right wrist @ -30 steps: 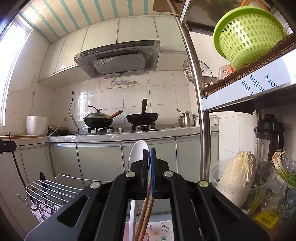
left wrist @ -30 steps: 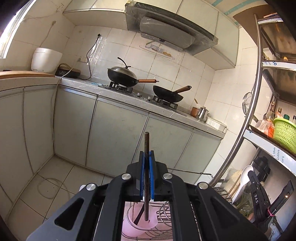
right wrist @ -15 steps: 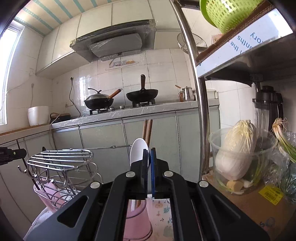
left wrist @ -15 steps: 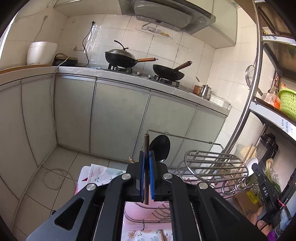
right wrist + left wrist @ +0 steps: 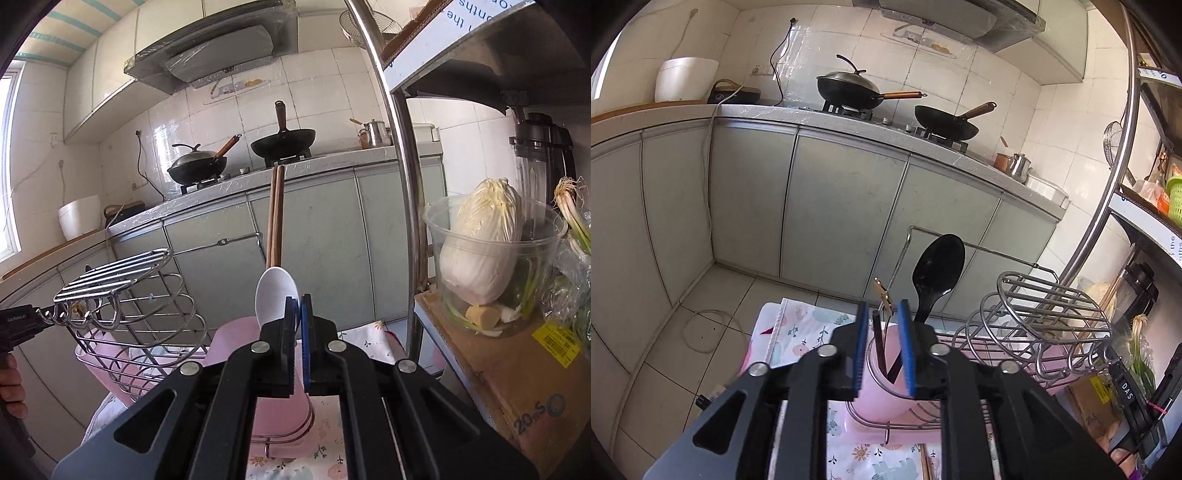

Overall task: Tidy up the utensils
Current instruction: 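Drop the dark chopstick in the cup with left gripper while right drops the white spoon, then grasp a wooden chopstick with the left gripper while the right gripper grasps a dark chopstick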

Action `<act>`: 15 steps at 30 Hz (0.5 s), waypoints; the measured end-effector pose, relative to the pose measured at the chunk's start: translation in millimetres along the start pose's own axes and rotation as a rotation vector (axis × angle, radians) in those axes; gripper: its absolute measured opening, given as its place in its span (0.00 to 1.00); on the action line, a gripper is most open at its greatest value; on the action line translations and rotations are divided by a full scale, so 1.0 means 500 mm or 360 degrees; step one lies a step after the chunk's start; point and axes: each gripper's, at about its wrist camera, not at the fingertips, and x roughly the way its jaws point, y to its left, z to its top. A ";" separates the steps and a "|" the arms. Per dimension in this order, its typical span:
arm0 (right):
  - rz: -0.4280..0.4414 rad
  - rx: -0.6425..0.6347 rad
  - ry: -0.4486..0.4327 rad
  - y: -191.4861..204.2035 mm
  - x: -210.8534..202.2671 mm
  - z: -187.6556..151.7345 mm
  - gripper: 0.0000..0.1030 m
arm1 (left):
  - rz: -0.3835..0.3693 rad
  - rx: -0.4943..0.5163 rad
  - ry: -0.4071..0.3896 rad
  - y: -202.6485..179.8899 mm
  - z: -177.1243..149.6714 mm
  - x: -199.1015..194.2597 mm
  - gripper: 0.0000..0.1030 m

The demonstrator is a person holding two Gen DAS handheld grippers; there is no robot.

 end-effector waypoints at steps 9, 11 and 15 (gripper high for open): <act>0.0043 0.0057 0.0093 -0.007 -0.013 -0.001 0.36 | -0.0034 -0.0049 -0.0006 0.012 0.003 -0.036 0.34; 0.0042 0.0062 0.0106 -0.010 -0.025 -0.003 0.36 | -0.0042 -0.0057 -0.0015 0.016 0.001 -0.051 0.34; 0.0065 0.0076 0.0133 -0.018 -0.055 -0.013 0.37 | -0.0065 -0.0074 -0.0023 0.026 -0.009 -0.087 0.34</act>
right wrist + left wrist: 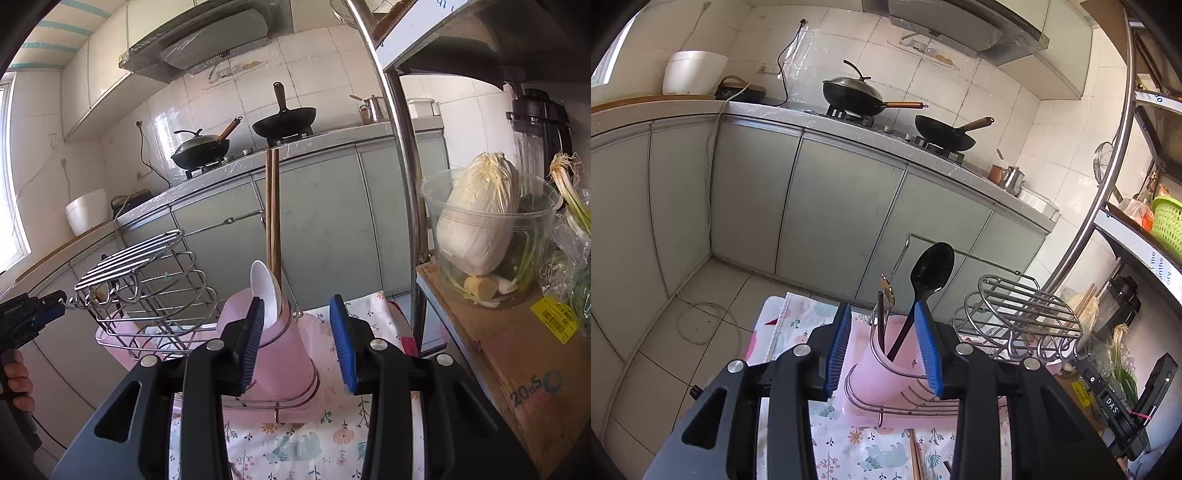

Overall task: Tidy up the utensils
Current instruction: 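Grasp a wooden chopstick with the left gripper while the right gripper grasps a dark chopstick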

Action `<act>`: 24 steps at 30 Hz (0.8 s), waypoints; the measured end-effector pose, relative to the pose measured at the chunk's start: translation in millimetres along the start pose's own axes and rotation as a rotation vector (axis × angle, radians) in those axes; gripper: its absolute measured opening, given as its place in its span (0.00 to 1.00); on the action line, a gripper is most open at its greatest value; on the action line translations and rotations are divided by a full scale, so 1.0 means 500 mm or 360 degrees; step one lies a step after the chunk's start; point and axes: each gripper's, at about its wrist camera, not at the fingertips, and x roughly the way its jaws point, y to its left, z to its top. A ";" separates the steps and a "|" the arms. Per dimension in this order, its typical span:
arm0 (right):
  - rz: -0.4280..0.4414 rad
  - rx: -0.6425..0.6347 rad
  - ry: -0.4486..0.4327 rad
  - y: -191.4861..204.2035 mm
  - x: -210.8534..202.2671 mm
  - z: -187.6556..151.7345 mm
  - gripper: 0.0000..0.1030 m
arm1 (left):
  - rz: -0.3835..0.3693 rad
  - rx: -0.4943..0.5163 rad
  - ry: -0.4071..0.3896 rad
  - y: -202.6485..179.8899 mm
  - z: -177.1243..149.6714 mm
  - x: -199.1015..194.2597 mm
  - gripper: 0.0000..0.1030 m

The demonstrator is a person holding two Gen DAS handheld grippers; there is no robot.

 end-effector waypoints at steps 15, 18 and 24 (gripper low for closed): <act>0.0076 -0.0081 0.0380 0.011 -0.036 -0.128 0.37 | -0.0112 -0.0081 0.0366 0.022 -0.136 -0.019 0.34; 0.0088 -0.0066 0.0477 0.011 -0.030 -0.149 0.37 | -0.0118 -0.0018 0.0474 0.007 -0.172 -0.001 0.34; 0.0142 -0.0063 0.0658 0.018 -0.013 -0.193 0.37 | -0.0168 0.0037 0.0712 -0.025 -0.245 0.056 0.33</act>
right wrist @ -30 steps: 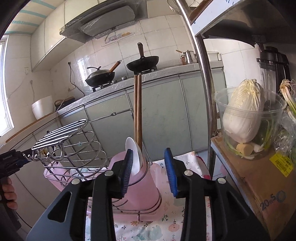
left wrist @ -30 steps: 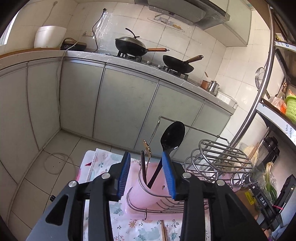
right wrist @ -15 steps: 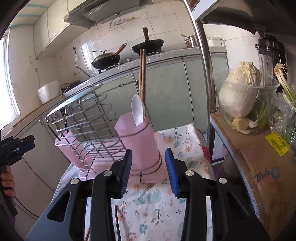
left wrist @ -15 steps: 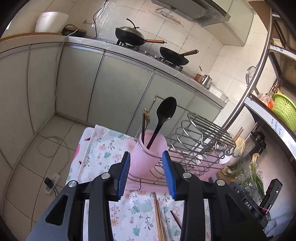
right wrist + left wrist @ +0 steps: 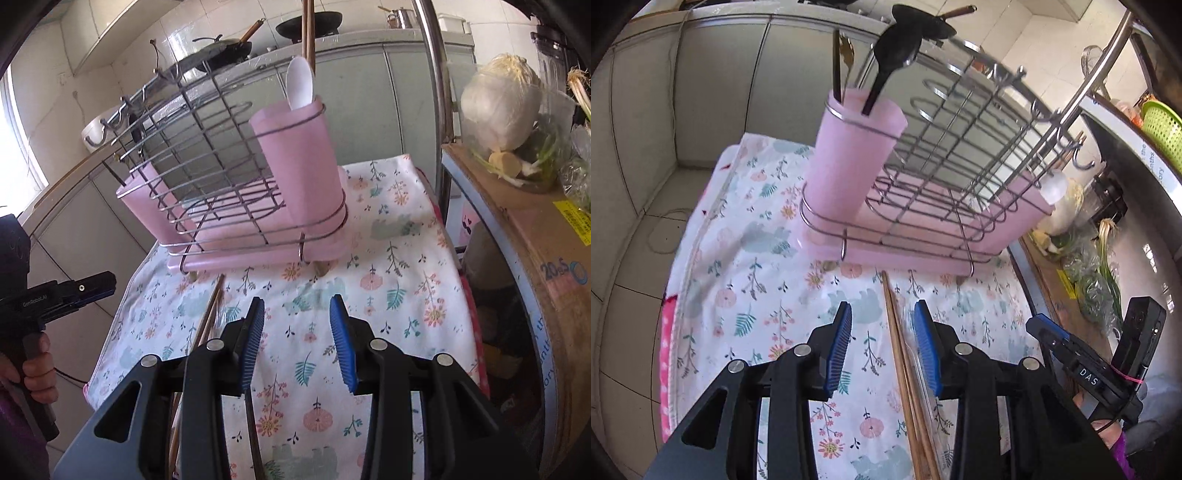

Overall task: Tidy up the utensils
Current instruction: 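Grasp a wooden chopstick with the left gripper while the right gripper grasps a dark chopstick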

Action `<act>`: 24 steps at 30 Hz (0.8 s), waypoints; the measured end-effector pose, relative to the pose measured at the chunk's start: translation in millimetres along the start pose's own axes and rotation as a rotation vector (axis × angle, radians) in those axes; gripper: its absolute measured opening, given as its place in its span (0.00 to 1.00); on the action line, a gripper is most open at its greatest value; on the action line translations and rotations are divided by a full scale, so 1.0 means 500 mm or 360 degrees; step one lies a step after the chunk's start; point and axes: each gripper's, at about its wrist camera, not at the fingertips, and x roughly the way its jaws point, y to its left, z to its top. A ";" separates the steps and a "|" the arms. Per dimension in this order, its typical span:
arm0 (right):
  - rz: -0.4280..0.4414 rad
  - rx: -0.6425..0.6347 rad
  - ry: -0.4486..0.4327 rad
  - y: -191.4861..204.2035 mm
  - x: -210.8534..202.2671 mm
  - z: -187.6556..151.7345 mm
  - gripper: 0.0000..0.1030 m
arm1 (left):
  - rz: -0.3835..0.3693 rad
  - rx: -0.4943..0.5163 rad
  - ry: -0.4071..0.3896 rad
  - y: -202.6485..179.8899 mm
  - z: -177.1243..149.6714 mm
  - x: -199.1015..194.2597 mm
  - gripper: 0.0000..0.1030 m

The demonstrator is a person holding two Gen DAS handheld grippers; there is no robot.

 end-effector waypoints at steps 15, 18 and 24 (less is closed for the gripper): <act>0.0130 0.0011 0.0236 0.012 0.048 -0.041 0.36 | 0.0012 -0.0048 0.0437 -0.014 -0.008 0.196 0.12; 0.0135 0.0017 0.0261 0.010 0.055 -0.043 0.36 | 0.0020 -0.0062 0.0471 -0.013 -0.008 0.220 0.12; 0.0182 0.0041 0.0335 0.009 0.075 -0.041 0.36 | -0.0025 -0.0091 0.0459 -0.003 -0.007 0.223 0.06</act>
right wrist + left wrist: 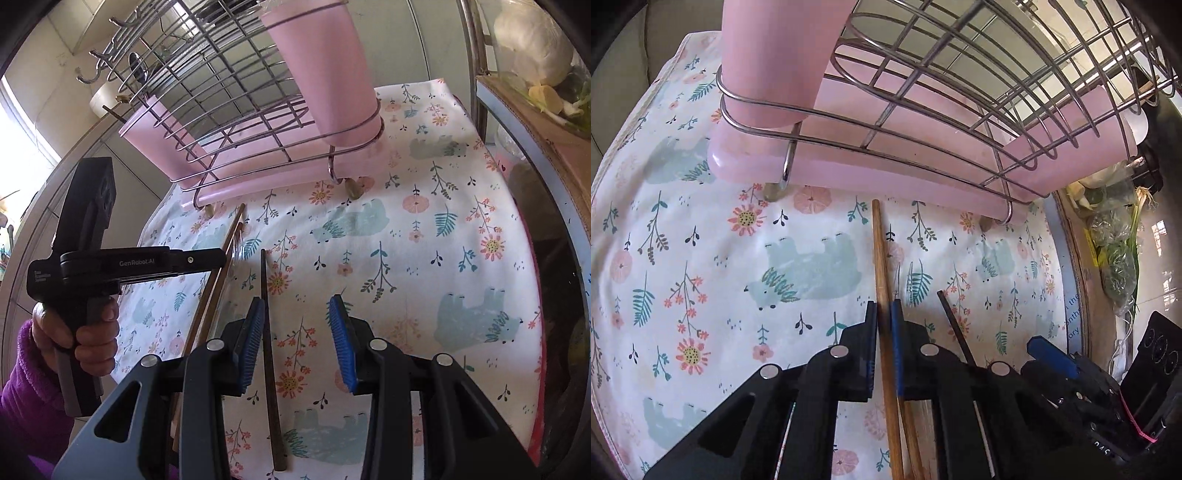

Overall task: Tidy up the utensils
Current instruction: 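Grasp a wooden chopstick with the left gripper while the right gripper grasps a dark chopstick, then lift the wooden chopstick with the left gripper while the right gripper lifts the dark chopstick to the cup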

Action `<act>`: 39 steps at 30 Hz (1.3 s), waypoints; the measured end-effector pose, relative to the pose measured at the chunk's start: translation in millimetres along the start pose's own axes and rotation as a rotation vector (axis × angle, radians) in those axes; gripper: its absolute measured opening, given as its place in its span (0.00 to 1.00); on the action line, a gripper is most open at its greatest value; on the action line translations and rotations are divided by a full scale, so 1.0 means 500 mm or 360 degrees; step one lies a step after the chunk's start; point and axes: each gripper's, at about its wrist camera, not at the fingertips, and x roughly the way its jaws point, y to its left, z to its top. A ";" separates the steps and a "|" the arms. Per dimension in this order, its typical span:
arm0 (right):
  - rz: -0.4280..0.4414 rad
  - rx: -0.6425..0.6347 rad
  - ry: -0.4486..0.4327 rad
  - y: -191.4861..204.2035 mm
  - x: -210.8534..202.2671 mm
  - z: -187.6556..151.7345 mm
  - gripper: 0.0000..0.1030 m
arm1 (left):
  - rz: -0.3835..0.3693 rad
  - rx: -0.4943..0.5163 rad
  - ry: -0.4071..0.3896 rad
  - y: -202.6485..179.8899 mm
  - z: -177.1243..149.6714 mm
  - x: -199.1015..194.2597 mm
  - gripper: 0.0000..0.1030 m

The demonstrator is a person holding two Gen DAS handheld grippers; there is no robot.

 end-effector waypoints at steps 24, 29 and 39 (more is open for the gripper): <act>-0.0309 -0.0343 0.0363 0.140 0.175 0.077 0.09 | 0.0320 0.0041 0.0085 0.084 -0.005 -0.055 0.06; -0.0251 -0.0290 0.0273 0.129 0.162 0.067 0.05 | 0.0410 0.0058 0.0142 0.067 0.005 -0.031 0.06; -0.0098 -0.0200 0.0020 0.110 0.065 0.074 0.04 | 0.0499 0.0009 0.0217 0.027 0.035 0.003 0.09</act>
